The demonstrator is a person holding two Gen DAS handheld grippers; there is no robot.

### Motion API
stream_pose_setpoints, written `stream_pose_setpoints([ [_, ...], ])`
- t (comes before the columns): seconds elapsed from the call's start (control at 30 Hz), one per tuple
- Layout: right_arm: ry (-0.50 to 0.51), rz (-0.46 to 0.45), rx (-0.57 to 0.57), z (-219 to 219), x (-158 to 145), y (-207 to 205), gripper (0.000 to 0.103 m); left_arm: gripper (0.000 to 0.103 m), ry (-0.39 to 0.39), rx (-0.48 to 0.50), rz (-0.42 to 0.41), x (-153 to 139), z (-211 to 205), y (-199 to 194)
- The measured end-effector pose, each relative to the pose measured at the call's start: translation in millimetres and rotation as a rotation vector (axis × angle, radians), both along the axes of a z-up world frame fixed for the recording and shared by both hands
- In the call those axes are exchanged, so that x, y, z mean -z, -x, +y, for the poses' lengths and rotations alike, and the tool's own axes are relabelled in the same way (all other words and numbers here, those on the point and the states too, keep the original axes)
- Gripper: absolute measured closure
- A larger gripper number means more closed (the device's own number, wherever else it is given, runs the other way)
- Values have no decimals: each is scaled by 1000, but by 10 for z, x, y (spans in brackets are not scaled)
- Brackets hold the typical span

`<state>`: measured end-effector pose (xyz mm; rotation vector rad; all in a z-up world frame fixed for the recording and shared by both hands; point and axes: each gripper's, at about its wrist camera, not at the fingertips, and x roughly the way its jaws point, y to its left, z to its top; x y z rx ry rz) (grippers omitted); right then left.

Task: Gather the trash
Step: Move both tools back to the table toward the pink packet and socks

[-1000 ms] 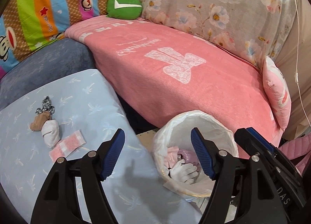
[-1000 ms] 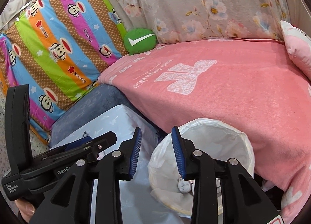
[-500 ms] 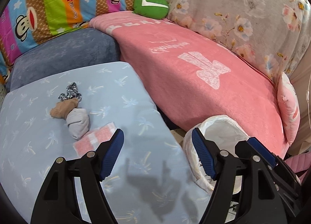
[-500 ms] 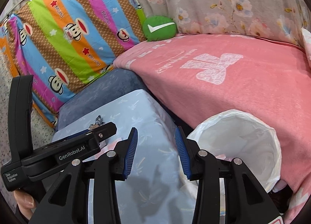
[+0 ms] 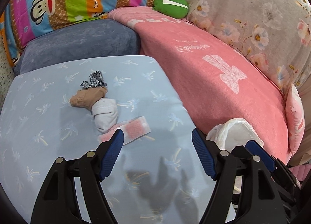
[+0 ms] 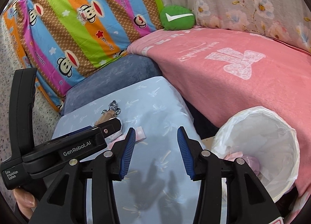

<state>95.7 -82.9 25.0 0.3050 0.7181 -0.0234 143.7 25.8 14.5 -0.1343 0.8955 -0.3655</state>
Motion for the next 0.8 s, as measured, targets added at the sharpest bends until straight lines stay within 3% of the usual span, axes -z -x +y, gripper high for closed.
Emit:
stream_pose_setpoints([
  [0.43, 0, 86, -80, 464, 305, -344, 57, 26, -22, -106, 55, 293, 603, -188],
  [0.8, -10, 181, -127, 760, 779, -806, 53, 22, -28, -177, 146, 647, 904, -511],
])
